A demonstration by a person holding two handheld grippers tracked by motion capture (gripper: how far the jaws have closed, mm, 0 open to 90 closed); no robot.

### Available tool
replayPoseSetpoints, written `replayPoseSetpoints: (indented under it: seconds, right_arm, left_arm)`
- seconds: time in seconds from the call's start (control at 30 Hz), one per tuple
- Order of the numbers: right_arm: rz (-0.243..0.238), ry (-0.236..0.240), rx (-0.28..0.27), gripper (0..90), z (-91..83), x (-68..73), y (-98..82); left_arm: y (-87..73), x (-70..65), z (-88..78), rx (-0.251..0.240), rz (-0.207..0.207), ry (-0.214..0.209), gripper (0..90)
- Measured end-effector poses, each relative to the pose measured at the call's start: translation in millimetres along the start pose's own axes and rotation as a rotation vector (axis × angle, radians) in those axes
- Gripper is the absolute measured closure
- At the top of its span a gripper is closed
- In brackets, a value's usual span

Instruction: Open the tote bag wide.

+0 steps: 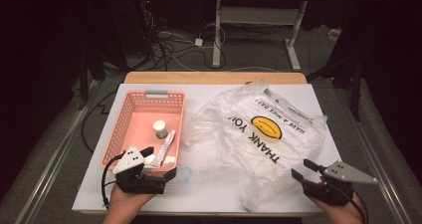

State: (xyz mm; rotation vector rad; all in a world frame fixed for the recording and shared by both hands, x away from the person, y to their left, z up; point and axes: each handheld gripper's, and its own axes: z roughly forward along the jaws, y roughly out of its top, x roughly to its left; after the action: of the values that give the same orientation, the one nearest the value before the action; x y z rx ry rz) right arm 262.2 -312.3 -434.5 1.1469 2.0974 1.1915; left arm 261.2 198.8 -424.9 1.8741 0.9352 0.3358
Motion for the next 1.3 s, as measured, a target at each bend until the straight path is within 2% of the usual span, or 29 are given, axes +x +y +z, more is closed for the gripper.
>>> replayPoseSetpoints:
  seconds: [0.03, 0.07, 0.1, 0.13, 0.2, 0.27, 0.4, 0.43, 0.53, 0.6, 0.67, 0.73, 0.77, 0.8, 0.83, 0.93, 1.0, 1.03, 1.1, 1.27, 1.3]
  right_arm:
    - [0.019, -0.035, 0.006, 44.3, 10.5, -18.2, 2.6]
    - [0.019, -0.035, 0.006, 44.3, 10.5, -18.2, 2.6]
    - [0.047, -0.077, 0.016, 44.1, 19.7, -34.1, 5.1]
    - [0.047, -0.077, 0.016, 44.1, 19.7, -34.1, 5.1]
    - [0.074, -0.110, 0.021, 42.0, 26.3, -50.0, 6.8]
    - [0.106, -0.136, 0.020, 40.6, 30.3, -66.3, 6.9]
    - [0.157, -0.196, 0.007, 34.9, 29.6, -87.4, 2.4]
    - [0.190, -0.198, 0.019, 33.0, 30.0, -91.9, -1.0]
    - [0.213, -0.233, 0.062, 32.3, 30.8, -102.3, -10.9]
    - [0.243, -0.241, 0.091, 32.9, 33.0, -106.9, -15.1]
    - [0.249, -0.242, 0.122, 35.4, 37.7, -109.7, -18.4]
    - [0.246, -0.226, 0.152, 40.3, 41.4, -109.9, -19.0]
    - [0.242, -0.224, 0.140, 44.6, 41.5, -109.1, -18.6]
    - [0.262, -0.214, 0.145, 47.8, 42.3, -107.5, -18.5]
    - [0.247, -0.215, 0.168, 51.3, 44.3, -106.7, -18.2]
    - [0.185, -0.219, 0.207, 68.3, 49.0, -101.6, -17.2]
    - [0.169, -0.235, 0.213, 86.0, 49.2, -99.4, -16.9]
    - [0.162, -0.238, 0.206, 90.0, 48.8, -98.6, -17.0]
    - [0.153, -0.264, 0.188, 90.0, 44.9, -97.4, -16.9]
    - [0.177, -0.310, 0.164, 90.0, 25.1, -96.9, -23.7]
    - [0.190, -0.316, 0.164, 90.0, 15.4, -93.2, -29.9]
  left_arm:
    - [0.1, -0.2, 0.5, 0.002, 0.001, -0.005, 0.0]
    - [0.1, -0.4, 0.9, 0.005, 0.003, -0.006, 0.0]
    - [0.1, -0.3, 1.3, 0.008, 0.006, -0.010, 0.0]
    - [0.1, 0.0, 1.5, 0.012, 0.005, -0.012, 0.0]
    - [-0.2, 1.7, 0.8, -0.001, -0.010, -0.025, 0.0]
    - [-0.4, 1.6, -0.6, -0.015, -0.002, -0.009, 0.0]
    - [-1.4, 1.7, -0.9, -0.024, 0.013, 0.017, 0.0]
    - [-1.5, 1.7, -0.6, -0.024, 0.014, 0.021, 0.0]
    - [-1.7, 0.4, -0.3, -0.024, 0.021, 0.018, 0.0]
    - [-1.7, -1.0, 0.0, -0.020, 0.031, 0.023, 0.0]
    - [-1.5, -1.5, 1.1, -0.017, 0.033, 0.023, 0.0]
    - [-1.5, -1.6, 2.4, -0.016, 0.032, 0.021, 0.0]
    - [-1.6, -1.7, 3.1, -0.014, 0.031, 0.019, 0.0]
    - [-1.9, -1.8, 3.8, -0.012, 0.031, 0.018, 0.0]
    - [-2.2, -1.9, 4.5, -0.010, 0.029, 0.015, 0.0]
    - [-2.9, -2.5, 5.3, -0.007, 0.031, 0.009, 0.0]
    - [-2.6, -2.8, 4.3, -0.008, 0.036, 0.007, 0.0]
    - [-2.1, -2.2, 2.5, -0.015, 0.039, 0.010, 0.0]
    - [-1.4, -0.5, -0.4, -0.025, 0.035, 0.012, 0.0]
    - [-2.4, 3.4, -3.0, -0.043, 0.023, 0.014, 0.0]
    - [-2.4, 3.5, -3.1, -0.045, 0.023, 0.014, 0.0]
